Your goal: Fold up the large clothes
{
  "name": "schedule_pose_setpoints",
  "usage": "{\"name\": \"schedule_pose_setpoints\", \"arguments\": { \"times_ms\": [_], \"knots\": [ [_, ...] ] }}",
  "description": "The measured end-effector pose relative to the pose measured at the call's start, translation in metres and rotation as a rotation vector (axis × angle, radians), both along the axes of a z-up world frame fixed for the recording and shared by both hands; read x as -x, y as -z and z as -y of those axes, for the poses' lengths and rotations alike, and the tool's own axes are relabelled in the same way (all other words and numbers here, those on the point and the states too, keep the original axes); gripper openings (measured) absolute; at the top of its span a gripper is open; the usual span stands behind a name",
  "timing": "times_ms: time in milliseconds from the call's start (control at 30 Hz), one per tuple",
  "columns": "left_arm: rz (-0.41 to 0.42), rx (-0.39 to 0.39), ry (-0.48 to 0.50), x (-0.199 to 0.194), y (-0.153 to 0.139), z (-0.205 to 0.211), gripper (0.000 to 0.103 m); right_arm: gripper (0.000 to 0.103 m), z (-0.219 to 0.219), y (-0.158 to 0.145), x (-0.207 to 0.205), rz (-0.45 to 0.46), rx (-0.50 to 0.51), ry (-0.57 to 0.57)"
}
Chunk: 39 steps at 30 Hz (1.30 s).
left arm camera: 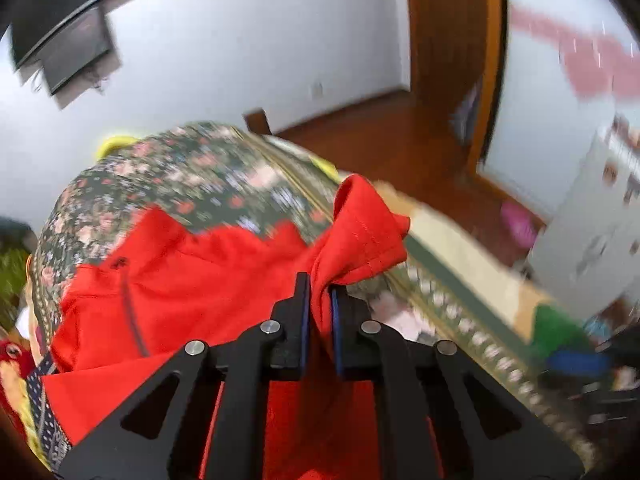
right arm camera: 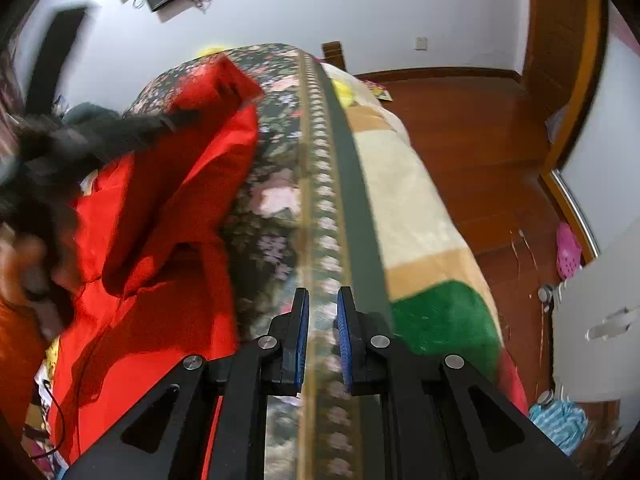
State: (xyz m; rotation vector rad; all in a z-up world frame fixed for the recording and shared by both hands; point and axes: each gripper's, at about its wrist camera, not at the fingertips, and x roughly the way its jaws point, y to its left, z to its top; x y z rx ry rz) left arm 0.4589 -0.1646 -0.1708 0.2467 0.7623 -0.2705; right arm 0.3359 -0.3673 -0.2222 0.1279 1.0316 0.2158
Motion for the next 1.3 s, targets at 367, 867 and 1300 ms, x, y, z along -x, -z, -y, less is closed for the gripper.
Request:
{"name": "schedule_pose_setpoints", "arguments": {
  "times_ms": [367, 867, 1300],
  "knots": [
    [0.218, 0.07, -0.341, 0.048, -0.086, -0.206, 0.005, 0.01, -0.106, -0.032, -0.055, 0.066, -0.055, -0.177],
    [-0.171, 0.227, -0.548, 0.138, 0.075, -0.367, 0.006, 0.01, -0.173, 0.043, -0.081, 0.011, 0.352, -0.264],
    [-0.34, 0.153, -0.579, 0.176, 0.138, -0.381, 0.072, 0.103, -0.106, 0.048, -0.09, -0.012, 0.358, -0.086]
  ]
}}
